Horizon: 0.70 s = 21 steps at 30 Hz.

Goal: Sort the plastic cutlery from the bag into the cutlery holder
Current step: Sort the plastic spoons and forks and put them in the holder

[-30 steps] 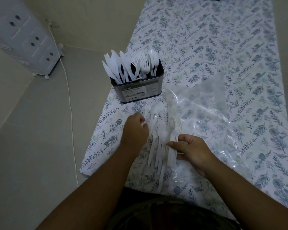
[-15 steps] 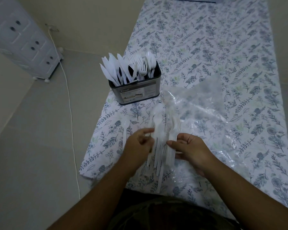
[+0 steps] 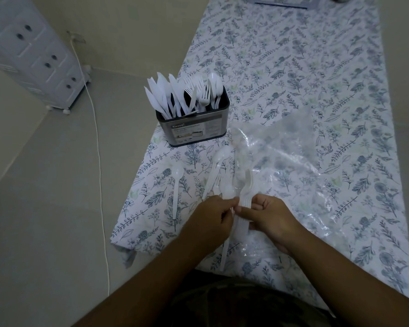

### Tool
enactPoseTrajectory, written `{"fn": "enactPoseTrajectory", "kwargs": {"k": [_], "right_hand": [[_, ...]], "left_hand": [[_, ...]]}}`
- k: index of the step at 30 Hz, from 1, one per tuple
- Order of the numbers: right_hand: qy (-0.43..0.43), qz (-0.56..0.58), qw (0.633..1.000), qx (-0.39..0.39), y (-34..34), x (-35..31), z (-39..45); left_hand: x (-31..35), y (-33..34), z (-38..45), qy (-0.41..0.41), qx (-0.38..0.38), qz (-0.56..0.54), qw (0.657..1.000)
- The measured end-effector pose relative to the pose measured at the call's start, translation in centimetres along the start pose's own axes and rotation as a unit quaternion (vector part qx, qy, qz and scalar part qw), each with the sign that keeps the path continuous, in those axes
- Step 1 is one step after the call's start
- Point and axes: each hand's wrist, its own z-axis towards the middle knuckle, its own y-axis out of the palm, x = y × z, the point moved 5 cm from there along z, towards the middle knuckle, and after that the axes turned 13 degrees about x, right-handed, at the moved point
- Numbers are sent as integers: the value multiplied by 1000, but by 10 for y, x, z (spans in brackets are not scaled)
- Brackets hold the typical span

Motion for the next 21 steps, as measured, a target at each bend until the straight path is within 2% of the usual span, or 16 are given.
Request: {"fn": "enactPoseTrajectory", "kwargs": {"k": [4, 6, 13, 18, 21], "right_hand": [[12, -23, 999, 29, -6, 7, 0], [9, -54, 998, 33, -7, 8, 0], [1, -52, 997, 56, -14, 13, 1], [-13, -40, 998, 46, -14, 14, 2], [-35, -45, 998, 32, -7, 12, 2]], "left_hand": [[-24, -7, 4, -96, 63, 51, 992], [-33, -6, 5, -129, 64, 71, 987], [-35, -9, 10, -126, 60, 91, 986], [-34, -19, -3, -167, 117, 14, 979], [-19, -19, -9, -148, 140, -23, 979]]}}
